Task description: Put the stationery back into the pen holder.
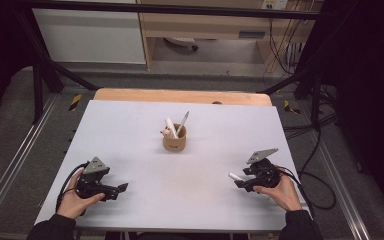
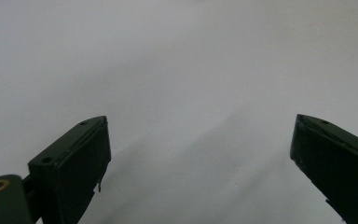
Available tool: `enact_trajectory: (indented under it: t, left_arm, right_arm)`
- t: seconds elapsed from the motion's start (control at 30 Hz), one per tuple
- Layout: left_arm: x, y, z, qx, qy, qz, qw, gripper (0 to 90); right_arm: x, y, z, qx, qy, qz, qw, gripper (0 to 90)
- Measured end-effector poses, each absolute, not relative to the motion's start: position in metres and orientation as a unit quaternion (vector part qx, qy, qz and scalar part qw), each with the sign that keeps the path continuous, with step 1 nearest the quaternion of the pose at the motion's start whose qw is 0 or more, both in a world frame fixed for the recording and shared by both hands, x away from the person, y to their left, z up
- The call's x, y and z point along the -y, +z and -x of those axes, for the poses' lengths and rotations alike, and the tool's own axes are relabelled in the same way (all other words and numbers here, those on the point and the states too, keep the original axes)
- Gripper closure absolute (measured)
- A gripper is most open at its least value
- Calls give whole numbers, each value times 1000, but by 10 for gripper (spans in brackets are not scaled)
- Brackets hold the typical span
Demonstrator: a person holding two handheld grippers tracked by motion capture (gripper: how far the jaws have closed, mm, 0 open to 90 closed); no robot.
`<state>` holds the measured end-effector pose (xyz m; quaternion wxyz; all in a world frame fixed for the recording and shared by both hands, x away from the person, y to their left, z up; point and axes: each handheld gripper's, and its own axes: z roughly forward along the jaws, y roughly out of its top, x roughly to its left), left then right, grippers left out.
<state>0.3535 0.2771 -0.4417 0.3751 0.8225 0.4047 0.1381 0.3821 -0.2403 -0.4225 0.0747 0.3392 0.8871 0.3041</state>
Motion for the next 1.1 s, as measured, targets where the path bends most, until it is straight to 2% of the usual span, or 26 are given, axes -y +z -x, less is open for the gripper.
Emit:
enact_trajectory:
  t: [0.37,0.83,1.1]
  left_arm:
    - [-278,-441,-354,-404,139,-823,375,50]
    - [-277,-442,-354,-404,139,-823,374,50]
    - [-278,-442,-354,-404,140,-823,374,50]
  right_arm:
    - [244,-433,-385,-889,296,-342,73,632]
    - [243,-436,-386,-898,280,-331,71,767]
    - [243,-435,-387,-907,272,-315,71,788]
